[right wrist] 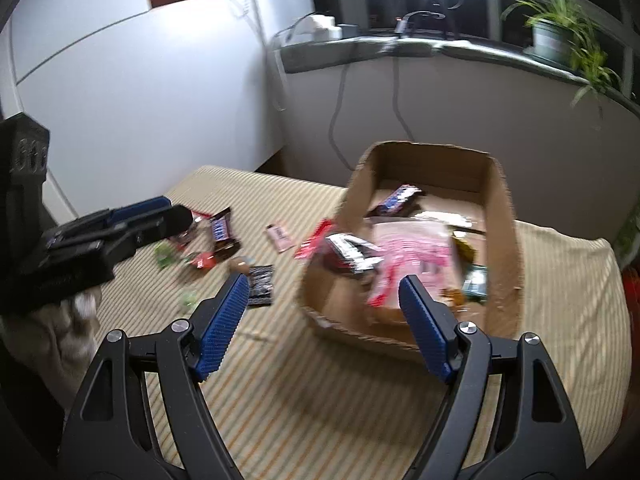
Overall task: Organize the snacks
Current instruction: 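Withdraw both open tools from the box back over the snack pile, then grasp the green mint packet with the left tool while the right grasps the small green candy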
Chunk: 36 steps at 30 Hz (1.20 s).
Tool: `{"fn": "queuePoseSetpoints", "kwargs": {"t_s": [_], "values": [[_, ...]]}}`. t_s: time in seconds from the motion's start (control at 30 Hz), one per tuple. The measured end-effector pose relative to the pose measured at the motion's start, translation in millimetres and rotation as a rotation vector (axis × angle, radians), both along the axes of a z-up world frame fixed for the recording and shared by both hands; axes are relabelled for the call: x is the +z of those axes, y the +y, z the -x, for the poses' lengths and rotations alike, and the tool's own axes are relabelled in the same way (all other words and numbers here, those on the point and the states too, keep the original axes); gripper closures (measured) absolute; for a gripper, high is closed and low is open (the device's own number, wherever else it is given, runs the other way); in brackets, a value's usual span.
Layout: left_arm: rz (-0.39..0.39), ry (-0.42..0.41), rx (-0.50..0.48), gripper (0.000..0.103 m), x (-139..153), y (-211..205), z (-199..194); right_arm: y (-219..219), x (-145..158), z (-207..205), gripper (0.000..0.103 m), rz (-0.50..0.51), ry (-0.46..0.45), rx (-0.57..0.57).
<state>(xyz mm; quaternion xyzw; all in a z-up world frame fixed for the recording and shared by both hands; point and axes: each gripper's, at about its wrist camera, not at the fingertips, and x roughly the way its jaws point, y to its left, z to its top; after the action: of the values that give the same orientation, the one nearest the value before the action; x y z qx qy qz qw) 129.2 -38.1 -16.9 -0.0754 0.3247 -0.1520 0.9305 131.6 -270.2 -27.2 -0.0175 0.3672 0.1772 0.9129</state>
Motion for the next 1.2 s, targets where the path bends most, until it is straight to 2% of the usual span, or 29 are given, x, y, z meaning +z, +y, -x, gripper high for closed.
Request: {"fn": "queuePoseSetpoints", "kwargs": {"t_s": [0.27, 0.47, 0.67, 1.1, 1.2], "values": [[-0.007, 0.049, 0.135, 0.048, -21.6, 65.7, 15.3, 45.3, -22.3, -0.7, 0.023, 0.011, 0.049, 0.119], [0.001, 0.097, 0.174, 0.048, -42.1, 89.0, 16.0, 73.4, -45.7, -0.1, 0.023, 0.026, 0.088, 0.195], [0.008, 0.125, 0.165, 0.048, -55.6, 91.8, 10.7, 98.6, -65.3, 4.8, 0.023, 0.04, 0.114, 0.25], [-0.067, 0.182, 0.15, 0.049, -80.0, 99.3, -24.0, 137.3, -95.3, -13.9, 0.043, 0.087, 0.184, 0.289], [-0.085, 0.2, 0.127, 0.049, -86.9, 95.0, -29.9, 145.0, -101.8, -18.6, 0.044, 0.099, 0.189, 0.292]]}}
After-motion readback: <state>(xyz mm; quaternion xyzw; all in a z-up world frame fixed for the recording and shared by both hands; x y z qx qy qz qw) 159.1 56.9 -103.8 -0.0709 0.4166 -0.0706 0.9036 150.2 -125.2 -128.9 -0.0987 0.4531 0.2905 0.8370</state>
